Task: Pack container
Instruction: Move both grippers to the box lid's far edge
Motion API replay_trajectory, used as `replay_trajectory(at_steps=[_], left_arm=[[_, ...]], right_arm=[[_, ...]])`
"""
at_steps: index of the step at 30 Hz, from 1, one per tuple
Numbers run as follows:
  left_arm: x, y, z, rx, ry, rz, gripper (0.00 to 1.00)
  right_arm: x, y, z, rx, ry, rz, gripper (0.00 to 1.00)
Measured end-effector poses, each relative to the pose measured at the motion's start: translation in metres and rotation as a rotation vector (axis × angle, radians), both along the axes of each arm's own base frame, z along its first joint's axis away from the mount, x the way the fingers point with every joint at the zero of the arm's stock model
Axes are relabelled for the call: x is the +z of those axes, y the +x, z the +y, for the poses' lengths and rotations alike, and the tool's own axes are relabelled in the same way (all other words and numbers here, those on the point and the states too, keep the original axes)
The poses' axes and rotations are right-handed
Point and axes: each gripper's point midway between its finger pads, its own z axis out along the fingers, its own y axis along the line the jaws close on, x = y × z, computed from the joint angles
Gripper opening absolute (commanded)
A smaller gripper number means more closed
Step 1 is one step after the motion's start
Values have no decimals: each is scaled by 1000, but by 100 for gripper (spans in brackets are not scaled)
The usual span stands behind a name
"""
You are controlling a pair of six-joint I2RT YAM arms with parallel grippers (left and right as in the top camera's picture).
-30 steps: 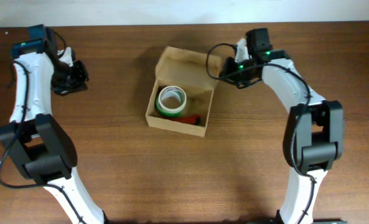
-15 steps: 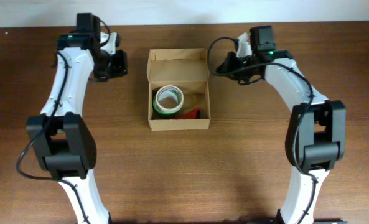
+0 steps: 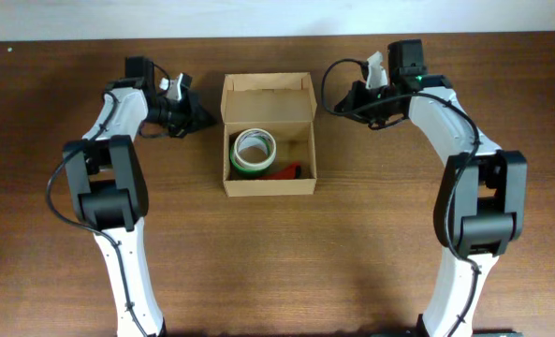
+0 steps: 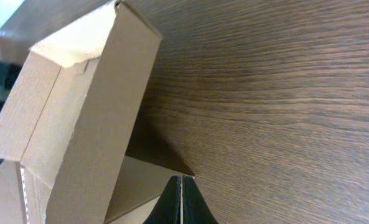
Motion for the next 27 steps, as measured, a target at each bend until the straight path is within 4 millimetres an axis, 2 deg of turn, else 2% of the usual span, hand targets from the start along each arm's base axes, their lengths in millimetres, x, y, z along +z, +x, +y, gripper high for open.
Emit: replay_trajectory(at_steps=[3,9,13,17,23,27], left_arm=[[0,3,-7,0,-74,2,2],[9,5,-15,-6,-137,-11,1],[14,10,-17,-5,-164,-34,2],[29,22,-22,-17,-229,-109,1],[61,38,-30,-47,-360,-213,2],[85,44,-34,-80,-447,-267,2]], right_arm=[[-10,-3,5,30,32,20,4],[-47,-7,25,80,189,100,4],[-51,-2,39,116,322,85,4],[-29,12,50,164,435,-11,4],[26,32,61,262,591,-205,4],[58,36,65,313,664,-279,4]])
